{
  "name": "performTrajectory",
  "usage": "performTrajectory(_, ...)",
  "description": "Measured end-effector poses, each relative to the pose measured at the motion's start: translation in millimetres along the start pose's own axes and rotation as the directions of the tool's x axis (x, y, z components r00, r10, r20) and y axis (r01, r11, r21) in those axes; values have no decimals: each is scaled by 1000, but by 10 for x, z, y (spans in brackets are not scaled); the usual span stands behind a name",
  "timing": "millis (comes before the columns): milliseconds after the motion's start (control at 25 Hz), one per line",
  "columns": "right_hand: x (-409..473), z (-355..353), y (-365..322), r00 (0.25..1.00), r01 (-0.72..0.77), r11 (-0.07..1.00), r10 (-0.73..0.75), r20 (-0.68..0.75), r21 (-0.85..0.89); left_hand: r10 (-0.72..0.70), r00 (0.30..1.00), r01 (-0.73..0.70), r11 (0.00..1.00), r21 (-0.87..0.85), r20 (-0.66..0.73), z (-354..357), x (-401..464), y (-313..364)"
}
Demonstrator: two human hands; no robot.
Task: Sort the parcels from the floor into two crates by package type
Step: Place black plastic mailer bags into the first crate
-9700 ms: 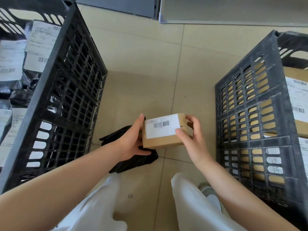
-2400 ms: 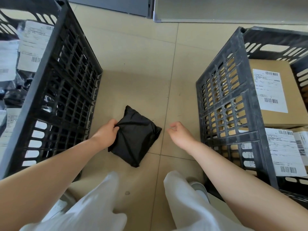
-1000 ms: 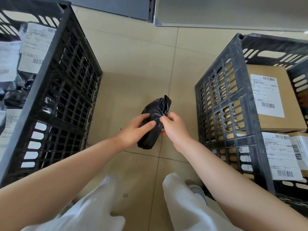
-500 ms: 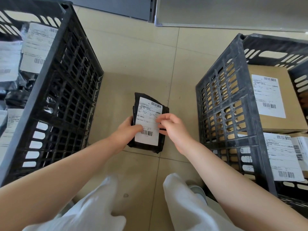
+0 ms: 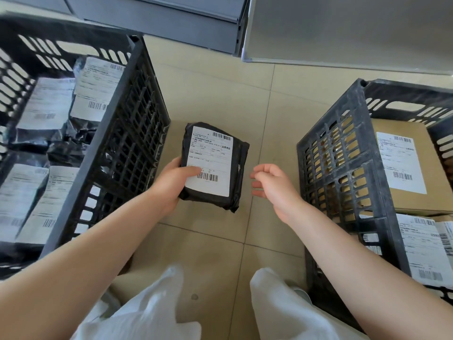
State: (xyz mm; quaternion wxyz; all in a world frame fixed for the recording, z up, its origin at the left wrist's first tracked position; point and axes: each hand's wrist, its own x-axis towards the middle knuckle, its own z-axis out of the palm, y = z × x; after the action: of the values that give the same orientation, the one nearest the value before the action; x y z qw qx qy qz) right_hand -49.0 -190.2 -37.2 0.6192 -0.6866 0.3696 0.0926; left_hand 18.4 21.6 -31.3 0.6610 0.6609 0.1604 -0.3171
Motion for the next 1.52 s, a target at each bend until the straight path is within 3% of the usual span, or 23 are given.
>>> performTrajectory(240, -75, 410, -506, 985, 104, 986, -84, 153, -128, 157, 987, -158, 987, -41, -36, -344, -309, 485)
performTrajectory(480, -256, 971, -1097, 943, 228, 962, -178, 282, -153, 190, 979, -199, 968, -151, -68, -782, -656, 901)
performTrajectory(720, -453, 1500, -1554, 892, 283, 944, -192, 410, -172, 186, 939, -254, 943, -214, -290, -1497, -772, 1166)
performTrajectory(840, -584, 1800, -1592, 841, 389, 874, -207, 500, -293, 166, 920, -252, 944, -213, -355, -1829, -792, 1145)
performTrajectory(1000, -666, 2058, -1506, 815, 513, 750, -275, 510, -416, 117, 933, -192, 962, -196, -340, -2081, -766, 976)
performTrajectory(1160, -684, 2127, -1453, 820, 530, 732, -312, 481, -428, 86, 922, -176, 962, -210, -377, -2284, -700, 847)
performTrajectory(1360, -667, 2211, -1310, 760, 645, 524, -370, 534, -556, 67, 849, -166, 975, -145, -525, -2776, -495, 806)
performTrajectory(1520, -643, 2226, -1292, 747, 665, 461, -389, 540, -588, 121, 781, -181, 983, -36, -613, -3022, -204, 903)
